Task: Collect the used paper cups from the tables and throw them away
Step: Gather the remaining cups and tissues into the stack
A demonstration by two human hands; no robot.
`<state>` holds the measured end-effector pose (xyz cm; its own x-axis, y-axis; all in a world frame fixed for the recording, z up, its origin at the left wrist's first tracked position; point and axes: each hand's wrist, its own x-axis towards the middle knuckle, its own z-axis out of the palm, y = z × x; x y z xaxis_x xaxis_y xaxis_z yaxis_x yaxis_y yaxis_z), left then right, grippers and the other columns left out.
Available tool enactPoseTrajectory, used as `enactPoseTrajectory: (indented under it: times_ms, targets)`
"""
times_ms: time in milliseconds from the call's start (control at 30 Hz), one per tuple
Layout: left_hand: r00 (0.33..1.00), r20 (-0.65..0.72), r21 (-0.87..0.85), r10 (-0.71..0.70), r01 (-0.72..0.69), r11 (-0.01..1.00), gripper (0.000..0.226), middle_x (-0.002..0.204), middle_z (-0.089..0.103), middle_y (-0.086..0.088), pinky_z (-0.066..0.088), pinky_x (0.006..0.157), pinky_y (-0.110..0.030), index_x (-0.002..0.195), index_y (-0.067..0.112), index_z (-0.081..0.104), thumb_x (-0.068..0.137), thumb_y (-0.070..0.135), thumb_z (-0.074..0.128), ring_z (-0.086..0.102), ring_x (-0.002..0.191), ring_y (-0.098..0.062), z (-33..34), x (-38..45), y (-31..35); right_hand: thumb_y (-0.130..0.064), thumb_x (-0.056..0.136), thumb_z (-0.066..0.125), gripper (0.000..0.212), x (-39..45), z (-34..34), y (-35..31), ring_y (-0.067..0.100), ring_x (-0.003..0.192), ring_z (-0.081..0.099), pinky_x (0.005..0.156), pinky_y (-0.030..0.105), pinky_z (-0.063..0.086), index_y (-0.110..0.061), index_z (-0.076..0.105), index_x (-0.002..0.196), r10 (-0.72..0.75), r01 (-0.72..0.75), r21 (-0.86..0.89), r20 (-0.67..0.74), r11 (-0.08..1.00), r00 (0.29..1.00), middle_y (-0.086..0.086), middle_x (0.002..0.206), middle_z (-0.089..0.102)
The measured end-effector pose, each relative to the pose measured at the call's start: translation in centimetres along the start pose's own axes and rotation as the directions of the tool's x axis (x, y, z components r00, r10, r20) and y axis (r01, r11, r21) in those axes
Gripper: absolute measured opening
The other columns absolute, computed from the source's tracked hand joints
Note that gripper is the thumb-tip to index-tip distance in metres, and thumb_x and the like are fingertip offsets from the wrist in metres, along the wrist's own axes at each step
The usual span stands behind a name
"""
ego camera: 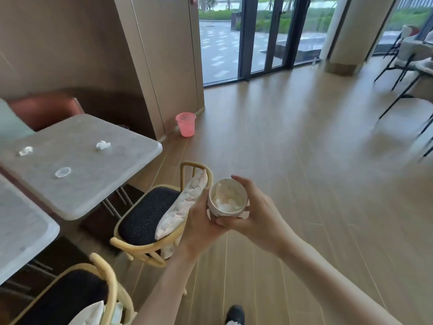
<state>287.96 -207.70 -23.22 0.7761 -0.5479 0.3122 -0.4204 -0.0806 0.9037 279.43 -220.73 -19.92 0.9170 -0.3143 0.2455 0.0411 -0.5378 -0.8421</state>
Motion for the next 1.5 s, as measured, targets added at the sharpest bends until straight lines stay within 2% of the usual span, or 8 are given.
enactPoseTrajectory:
  times_ms: [67, 167, 300, 567, 833, 967, 1100, 1500]
  targets:
    - [0.999, -0.039, 0.018, -0.013, 0.014, 1.000, 0.074, 0.115, 0.071, 0.005, 0.055, 0.092, -0.027, 0.123, 0.041, 0.052, 0.066, 0.018, 0.094, 0.067, 0.107, -0.006, 1.4, 2.2, -0.6, -0.047, 0.063, 0.085, 0.080, 2.1, -1.0, 1.5, -0.001, 0.113, 0.058, 0.091, 0.032, 0.055, -0.047, 0.040, 0.129, -0.010, 0.010, 0.022, 0.017, 1.000, 1.000, -0.026, 0.118, 0.059]
    - [0.992, -0.062, -0.078, -0.110, 0.105, 0.991, 0.065, 0.105, 0.076, 0.000, 0.059, 0.081, -0.026, 0.124, 0.021, 0.062, 0.066, 0.023, 0.091, 0.072, 0.101, -0.016, 3.3, 6.0, -2.4, -0.044, 0.065, 0.083, 0.077, 6.0, -3.0, 3.8, 0.001, 0.117, 0.057, 0.090, 0.029, 0.055, -0.042, 0.043, 0.131, -0.017, 0.011, 0.074, 0.078, 0.997, 0.997, -0.024, 0.121, 0.060]
    - [0.969, -0.048, -0.231, -0.242, 0.225, 0.947, 0.066, 0.106, 0.074, -0.016, 0.062, 0.080, -0.052, 0.123, 0.007, 0.064, 0.064, 0.024, 0.088, 0.070, 0.104, -0.039, 4.9, 12.6, -5.2, -0.044, 0.071, 0.076, 0.065, 13.3, -5.8, 6.9, -0.003, 0.116, 0.056, 0.089, 0.027, 0.055, -0.038, 0.049, 0.130, -0.019, 0.000, 0.110, 0.172, 0.994, 0.985, -0.030, 0.122, 0.059]
    - [0.965, -0.120, -0.174, -0.234, 0.211, 0.962, 0.066, 0.111, 0.072, -0.020, 0.053, 0.089, -0.066, 0.124, 0.001, 0.062, 0.065, 0.018, 0.088, 0.068, 0.108, -0.040, 6.6, 28.3, -7.0, -0.040, 0.068, 0.082, 0.063, 28.9, -9.6, 10.6, 0.000, 0.112, 0.059, 0.075, 0.015, 0.054, -0.039, 0.052, 0.124, -0.061, 0.023, 0.196, 0.192, 0.980, 0.979, -0.025, 0.118, 0.062]
    - [0.944, -0.256, -0.087, -0.208, 0.192, 0.978, 0.076, 0.121, 0.067, -0.006, 0.061, 0.088, -0.041, 0.129, 0.020, 0.055, 0.061, 0.028, 0.090, 0.069, 0.109, -0.016, 5.8, 37.3, -9.8, -0.037, 0.070, 0.084, 0.062, 40.6, -9.3, 14.2, -0.001, 0.115, 0.057, 0.078, 0.016, 0.053, -0.038, 0.049, 0.122, -0.150, 0.098, 0.193, 0.274, 0.976, 0.950, -0.025, 0.120, 0.060]
    - [0.936, -0.297, -0.024, -0.187, 0.189, 0.982, 0.074, 0.124, 0.064, -0.005, 0.057, 0.094, -0.048, 0.130, 0.023, 0.053, 0.068, 0.012, 0.093, 0.066, 0.113, -0.018, 7.0, 42.6, -12.9, -0.037, 0.070, 0.085, 0.063, 46.5, -9.6, 17.7, -0.001, 0.115, 0.057, 0.079, 0.016, 0.053, -0.035, 0.049, 0.122, -0.176, 0.114, 0.207, 0.314, 0.972, 0.933, -0.024, 0.118, 0.061]
    - [0.925, -0.348, 0.012, -0.156, 0.171, 0.985, 0.071, 0.124, 0.065, -0.002, 0.056, 0.092, -0.053, 0.127, 0.029, 0.056, 0.066, 0.021, 0.092, 0.066, 0.114, -0.022, 8.1, 49.2, -15.4, -0.033, 0.070, 0.087, 0.065, 53.9, -10.4, 21.2, 0.000, 0.115, 0.057, 0.079, 0.017, 0.054, -0.033, 0.049, 0.123, -0.213, 0.142, 0.216, 0.355, 0.966, 0.910, -0.026, 0.118, 0.060]
    - [0.732, -0.636, -0.035, -0.246, 0.291, 0.956, 0.066, 0.118, 0.069, 0.006, 0.056, 0.094, -0.041, 0.121, 0.031, 0.062, 0.065, 0.009, 0.090, 0.067, 0.109, -0.013, 7.0, 65.1, -20.6, -0.039, 0.065, 0.090, 0.061, 76.4, -7.8, 25.4, 0.003, 0.107, 0.063, 0.075, 0.019, 0.057, -0.037, 0.053, 0.114, -0.372, 0.200, 0.338, 0.586, 0.920, 0.720, -0.024, 0.113, 0.064]
